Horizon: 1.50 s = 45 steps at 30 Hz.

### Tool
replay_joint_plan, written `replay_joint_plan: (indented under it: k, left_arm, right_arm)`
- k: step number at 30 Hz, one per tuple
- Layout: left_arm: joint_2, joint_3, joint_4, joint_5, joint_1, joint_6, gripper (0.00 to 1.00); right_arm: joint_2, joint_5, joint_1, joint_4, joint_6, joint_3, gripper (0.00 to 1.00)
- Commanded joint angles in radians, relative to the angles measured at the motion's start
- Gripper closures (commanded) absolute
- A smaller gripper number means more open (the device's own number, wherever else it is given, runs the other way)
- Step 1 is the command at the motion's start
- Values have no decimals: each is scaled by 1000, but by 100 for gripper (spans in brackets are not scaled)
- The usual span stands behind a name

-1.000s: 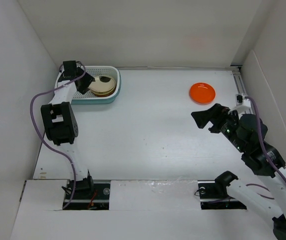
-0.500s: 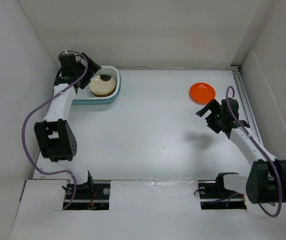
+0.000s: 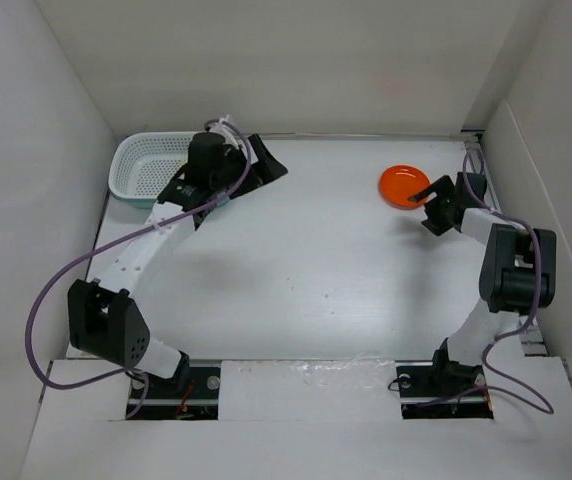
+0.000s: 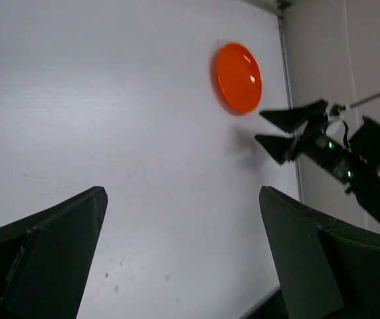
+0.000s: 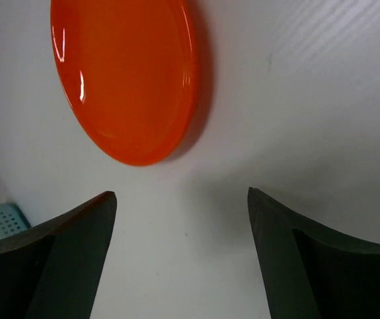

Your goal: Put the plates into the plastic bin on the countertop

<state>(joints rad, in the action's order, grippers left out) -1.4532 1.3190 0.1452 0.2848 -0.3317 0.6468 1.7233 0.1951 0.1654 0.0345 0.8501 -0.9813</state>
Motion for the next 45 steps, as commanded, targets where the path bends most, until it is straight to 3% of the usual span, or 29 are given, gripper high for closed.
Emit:
replay_joint_plan:
  k: [1,5,6,9,11,13,14,18,26,36,41,45]
  left_arm:
    - [71,-30,-61,4,-90,-32,0]
    - [105,-95,-73,17,-112,-32,0]
    - [105,-104,-73,17,-112,-32,0]
    - [125,-113,-52,-12,-112,-44,0]
    - [125,-113,-42,-22,-112,-44,0]
    - [125,-113,-42,-22,-112,-44,0]
    - [125,-113,-42,-22,-112,-44,0]
    - [90,-113,-71,-1,-112,-44,0]
    - [-38,-66,-124,68,-112,-44,0]
    - [-133,-21,-116,-2,-112,-104,0]
    - [-133,-30,-96,-99,-112,-128,0]
    - [-154,-44,-98,-99,-112,-128,4]
  right_arm:
    - [91,59,16,-64,15,-106,15]
    - [208,60,25,-18,27,-212,38]
    - [246,60,25,-7,27,-223,38]
    - [294,60,25,4,37,-243,67]
    - [306,60,34,4,37,-254,73]
    - [329,60,34,39,37,-286,96]
    - [329,60,34,54,37,-298,100]
    - [288,50,5,64,4,-298,100]
    - [42,-54,-202,159,-80,-263,100]
    - [-37,137,-406,183,-102,-267,100]
    - [-76,247,-455,133,-82,-249,100]
    - [-85,310,-489,122,-82,-258,100]
